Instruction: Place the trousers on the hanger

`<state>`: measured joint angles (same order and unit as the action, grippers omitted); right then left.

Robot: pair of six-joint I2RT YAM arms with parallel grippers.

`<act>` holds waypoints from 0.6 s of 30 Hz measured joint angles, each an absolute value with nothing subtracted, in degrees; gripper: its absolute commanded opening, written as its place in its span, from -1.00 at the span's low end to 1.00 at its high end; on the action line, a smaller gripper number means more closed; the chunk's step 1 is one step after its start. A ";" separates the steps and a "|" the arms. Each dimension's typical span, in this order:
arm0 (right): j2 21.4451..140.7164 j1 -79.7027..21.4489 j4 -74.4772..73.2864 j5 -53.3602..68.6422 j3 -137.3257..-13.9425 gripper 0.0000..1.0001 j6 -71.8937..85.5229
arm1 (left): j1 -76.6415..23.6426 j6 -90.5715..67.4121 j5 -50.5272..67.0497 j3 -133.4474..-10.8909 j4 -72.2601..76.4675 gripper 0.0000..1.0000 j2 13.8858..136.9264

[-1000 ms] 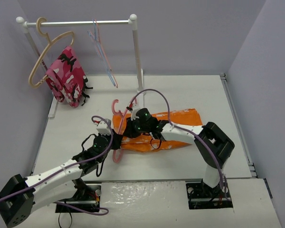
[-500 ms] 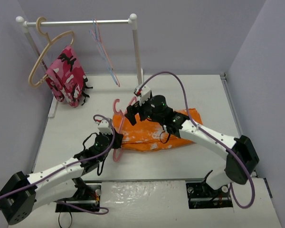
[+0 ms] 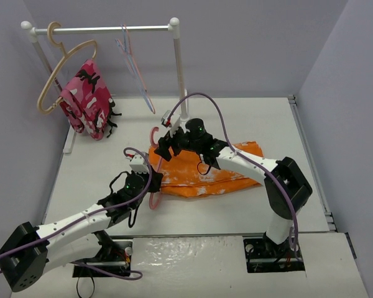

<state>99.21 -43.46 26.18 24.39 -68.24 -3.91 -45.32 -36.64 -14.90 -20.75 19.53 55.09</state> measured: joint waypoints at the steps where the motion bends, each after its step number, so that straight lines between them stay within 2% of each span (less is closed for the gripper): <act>1: 99.91 -43.17 26.68 25.27 -68.48 0.22 -3.92 | -45.32 -36.64 -14.88 -20.78 19.53 -1.00 55.10; 4: 102.05 -42.38 28.39 27.71 -68.85 0.16 -3.46 | -45.32 -36.62 -14.90 -20.86 19.53 -1.00 55.11; 7: 104.17 -41.84 29.65 29.83 -68.90 -0.02 -2.89 | -45.32 -36.60 -14.94 -20.88 19.51 -1.00 55.09; 11: 105.87 -41.52 30.51 31.26 -68.90 -0.44 -2.62 | -45.32 -36.60 -14.91 -20.88 19.29 -1.00 55.11; 15: 106.08 -41.29 31.39 32.43 -68.90 -0.95 -2.36 | -45.32 -36.60 -14.90 -21.16 19.10 -1.00 55.15; 17: 106.08 -41.28 31.74 32.78 -68.90 -1.00 -3.38 | -45.31 -36.61 -14.93 -21.37 18.99 -0.84 55.14; 18: 106.08 -41.26 31.81 32.87 -68.90 -1.00 -4.13 | -45.30 -36.62 -14.96 -21.43 18.89 -0.49 55.11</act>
